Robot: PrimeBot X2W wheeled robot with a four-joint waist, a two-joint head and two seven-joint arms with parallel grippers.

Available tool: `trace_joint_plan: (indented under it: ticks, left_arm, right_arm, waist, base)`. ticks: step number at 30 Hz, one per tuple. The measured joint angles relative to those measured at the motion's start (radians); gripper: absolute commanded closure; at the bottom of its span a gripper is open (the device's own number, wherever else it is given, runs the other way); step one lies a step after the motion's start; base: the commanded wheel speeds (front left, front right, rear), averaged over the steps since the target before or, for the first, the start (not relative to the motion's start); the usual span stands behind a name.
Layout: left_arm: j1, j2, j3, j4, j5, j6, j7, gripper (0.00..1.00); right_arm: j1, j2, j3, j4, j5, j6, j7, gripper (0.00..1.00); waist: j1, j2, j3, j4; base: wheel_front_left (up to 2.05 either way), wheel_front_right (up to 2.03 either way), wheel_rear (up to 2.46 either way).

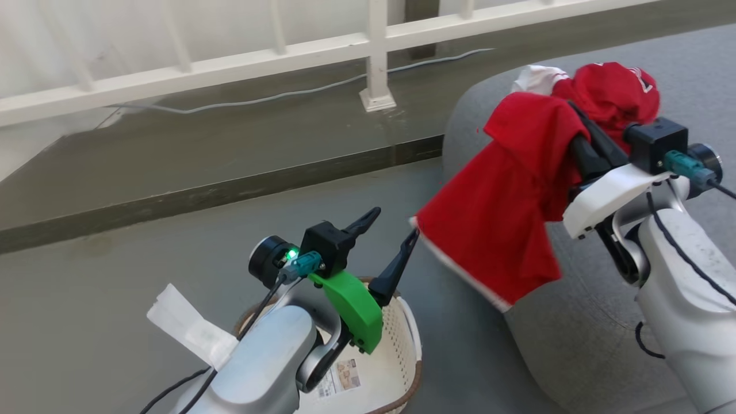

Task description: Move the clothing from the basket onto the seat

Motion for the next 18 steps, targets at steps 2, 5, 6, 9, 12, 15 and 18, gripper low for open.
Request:
trace_joint_plan:
  ticks: [2, 5, 6, 9, 12, 15, 18]
  left_arm:
    - [0.005, 0.000, -0.005, -0.006, 0.000, -0.003, 0.000, 0.00]
    - [0.014, 0.000, -0.018, -0.020, 0.001, -0.005, -0.006, 0.00]
    - [0.014, 0.000, -0.021, -0.023, 0.001, -0.006, -0.007, 0.00]
    - [0.015, -0.001, -0.025, -0.030, 0.001, -0.007, -0.007, 0.00]
    - [0.020, -0.001, -0.029, -0.039, 0.001, -0.007, -0.007, 0.00]
    - [0.030, -0.001, -0.033, -0.047, 0.001, -0.007, -0.007, 0.00]
    - [0.030, -0.002, -0.040, -0.052, 0.004, -0.007, -0.007, 0.00]
  right_arm:
    - [0.000, -0.010, -0.007, -0.014, 0.000, -0.001, 0.007, 1.00]
    - [0.000, -0.033, -0.022, -0.040, 0.007, -0.009, 0.020, 1.00]
    - [0.000, -0.038, -0.026, -0.046, 0.007, -0.010, 0.024, 1.00]
    - [0.003, -0.053, -0.039, -0.068, 0.007, -0.018, 0.034, 1.00]
    - [0.011, -0.068, -0.053, -0.088, 0.014, -0.025, 0.043, 1.00]
    - [0.017, -0.082, -0.064, -0.109, 0.022, -0.027, 0.051, 1.00]
    - [0.034, -0.093, -0.074, -0.130, 0.031, -0.028, 0.060, 1.00]
  waist:
    - [0.0000, 0.0000, -0.001, -0.017]
    - [0.0000, 0.0000, -0.001, -0.053]
    - [0.0000, 0.0000, -0.001, -0.062]
    - [0.0000, 0.0000, 0.000, -0.090]
    - [0.0000, 0.0000, 0.002, -0.119]
    - [0.0000, 0.0000, 0.004, -0.145]
    - [0.0000, 0.0000, 0.008, -0.169]
  base:
    - [0.00, 0.00, 0.00]
    - [0.00, 0.00, 0.00]
    - [0.00, 0.00, 0.00]
    - [0.00, 0.00, 0.00]
    - [0.00, 0.00, 0.00]
    - [0.00, 0.00, 0.00]
    - [0.00, 0.00, 0.00]
